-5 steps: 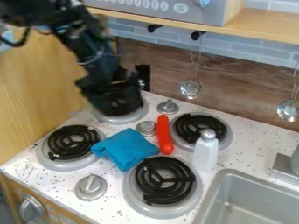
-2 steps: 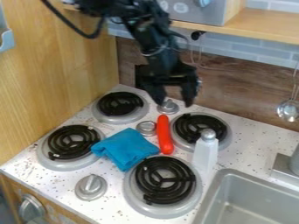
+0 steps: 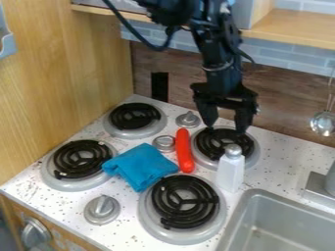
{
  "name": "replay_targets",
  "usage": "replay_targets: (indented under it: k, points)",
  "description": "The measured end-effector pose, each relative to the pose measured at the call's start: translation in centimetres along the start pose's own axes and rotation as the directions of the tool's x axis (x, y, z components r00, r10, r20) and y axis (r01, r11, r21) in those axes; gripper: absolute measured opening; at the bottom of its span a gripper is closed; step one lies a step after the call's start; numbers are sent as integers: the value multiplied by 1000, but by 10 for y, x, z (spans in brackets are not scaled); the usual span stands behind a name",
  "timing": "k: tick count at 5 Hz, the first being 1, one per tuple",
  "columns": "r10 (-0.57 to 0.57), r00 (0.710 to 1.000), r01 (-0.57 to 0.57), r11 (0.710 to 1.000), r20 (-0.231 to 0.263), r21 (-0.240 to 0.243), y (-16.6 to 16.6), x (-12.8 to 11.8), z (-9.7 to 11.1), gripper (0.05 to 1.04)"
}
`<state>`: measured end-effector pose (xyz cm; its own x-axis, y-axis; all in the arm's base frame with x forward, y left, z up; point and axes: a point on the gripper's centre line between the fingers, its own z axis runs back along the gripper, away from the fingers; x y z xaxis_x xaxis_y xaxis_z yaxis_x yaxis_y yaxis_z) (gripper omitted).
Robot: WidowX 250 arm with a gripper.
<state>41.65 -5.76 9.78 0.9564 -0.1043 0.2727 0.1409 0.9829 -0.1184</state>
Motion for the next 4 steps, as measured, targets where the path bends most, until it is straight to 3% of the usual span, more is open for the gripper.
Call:
replay_targets:
  k: [1, 2, 4]
  points:
    - [-30, 997, 32, 999, -72, 33, 3, 4, -12, 1005]
    - [-32, 994, 36, 999, -107, 36, 5, 3, -17, 1005]
    - [-26, 991, 32, 999, -128, 39, 7, -10, -31, 1005]
